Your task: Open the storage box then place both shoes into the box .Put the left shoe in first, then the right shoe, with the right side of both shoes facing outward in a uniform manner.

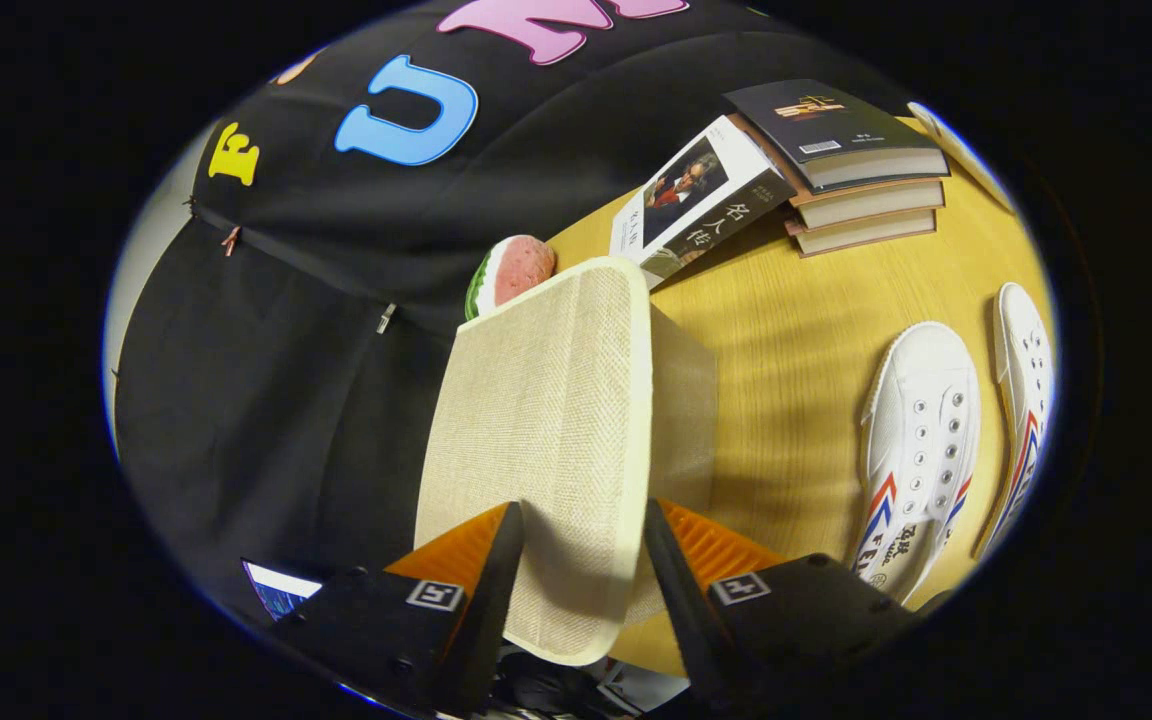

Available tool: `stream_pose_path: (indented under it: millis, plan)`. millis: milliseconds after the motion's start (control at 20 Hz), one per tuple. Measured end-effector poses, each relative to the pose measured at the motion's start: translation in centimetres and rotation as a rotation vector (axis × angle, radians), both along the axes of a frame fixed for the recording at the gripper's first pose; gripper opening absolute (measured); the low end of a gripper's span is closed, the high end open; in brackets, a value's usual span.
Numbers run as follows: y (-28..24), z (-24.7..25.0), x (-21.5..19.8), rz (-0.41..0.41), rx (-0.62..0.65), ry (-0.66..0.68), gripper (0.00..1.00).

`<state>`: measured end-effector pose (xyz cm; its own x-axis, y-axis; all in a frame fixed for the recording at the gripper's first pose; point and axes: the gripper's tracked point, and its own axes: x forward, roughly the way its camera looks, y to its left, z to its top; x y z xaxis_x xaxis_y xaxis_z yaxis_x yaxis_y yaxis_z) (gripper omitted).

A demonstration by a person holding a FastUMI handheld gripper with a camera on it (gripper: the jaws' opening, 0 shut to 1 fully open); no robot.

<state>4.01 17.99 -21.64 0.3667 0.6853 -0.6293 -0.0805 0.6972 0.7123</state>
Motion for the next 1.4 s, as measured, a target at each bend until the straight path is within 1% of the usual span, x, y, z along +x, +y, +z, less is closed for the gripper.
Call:
stream_pose_path:
  millis: [50,150,200,300,350,450,500,550,600,750,850,1100,1250,1400]
  plan:
    - [0.2,0.0,0.0,0.004,0.002,0.015,0.58]
    - [0.7,0.0,-0.2,-0.004,0.005,0.064,0.43]
    - [0.8,0.1,-0.1,-0.012,0.009,0.080,0.37]
    - [0.8,0.1,-0.2,-0.004,-0.001,0.099,0.28]
    - [0.6,0.3,-0.2,-0.015,-0.011,0.101,0.24]
    - [0.5,0.3,-0.2,0.000,-0.026,0.084,0.11]
    - [0.5,0.4,-0.1,0.016,-0.037,0.064,0.10]
    - [0.5,0.4,-0.4,0.038,-0.049,0.052,0.07]
    - [0.5,0.6,-0.6,0.047,-0.057,0.047,0.07]
    - [1.1,1.8,-0.7,0.046,-0.036,0.049,0.07]
    - [1.4,2.7,-0.7,0.052,-0.047,0.026,0.06]
    - [3.1,7.8,0.3,0.042,0.010,-0.042,0.06]
    - [5.3,11.0,0.6,0.065,0.041,-0.078,0.06]
    - [9.0,13.8,0.5,0.101,0.077,-0.110,0.06]
